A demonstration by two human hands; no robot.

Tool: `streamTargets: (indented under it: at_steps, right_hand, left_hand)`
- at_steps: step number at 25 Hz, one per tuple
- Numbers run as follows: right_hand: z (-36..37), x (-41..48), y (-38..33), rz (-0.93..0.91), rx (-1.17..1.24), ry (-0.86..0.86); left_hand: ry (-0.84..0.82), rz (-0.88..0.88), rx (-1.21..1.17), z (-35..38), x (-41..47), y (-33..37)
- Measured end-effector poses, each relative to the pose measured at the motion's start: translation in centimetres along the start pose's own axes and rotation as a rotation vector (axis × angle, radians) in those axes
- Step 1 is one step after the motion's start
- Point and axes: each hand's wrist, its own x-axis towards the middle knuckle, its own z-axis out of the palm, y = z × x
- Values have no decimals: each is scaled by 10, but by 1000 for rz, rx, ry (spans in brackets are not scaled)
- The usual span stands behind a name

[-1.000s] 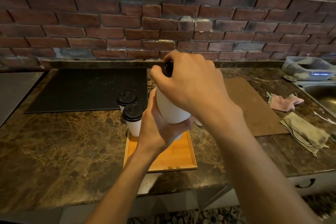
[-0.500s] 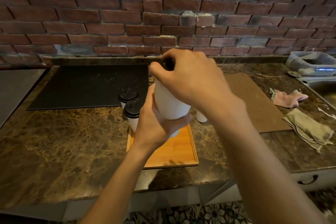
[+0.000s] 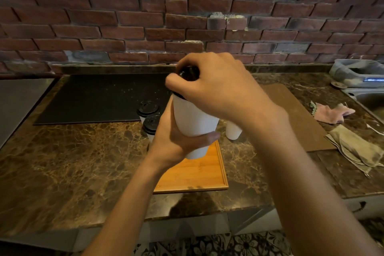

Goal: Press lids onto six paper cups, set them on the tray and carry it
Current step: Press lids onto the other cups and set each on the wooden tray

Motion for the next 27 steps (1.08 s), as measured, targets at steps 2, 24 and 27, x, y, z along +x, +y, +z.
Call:
streamTargets:
  at_steps: [2,24,27]
  right_hand:
    - [16,0,-9,108,-154,129]
    - [5,-7,14,-179,584,39]
    - [16,-19,29,-15,787,47]
  left_hand:
    - [74,3,66,5,-2,-1]
    - [-35,-15,-83,-18,-7,5]
    - [2,-7,-60,-20,-6,4]
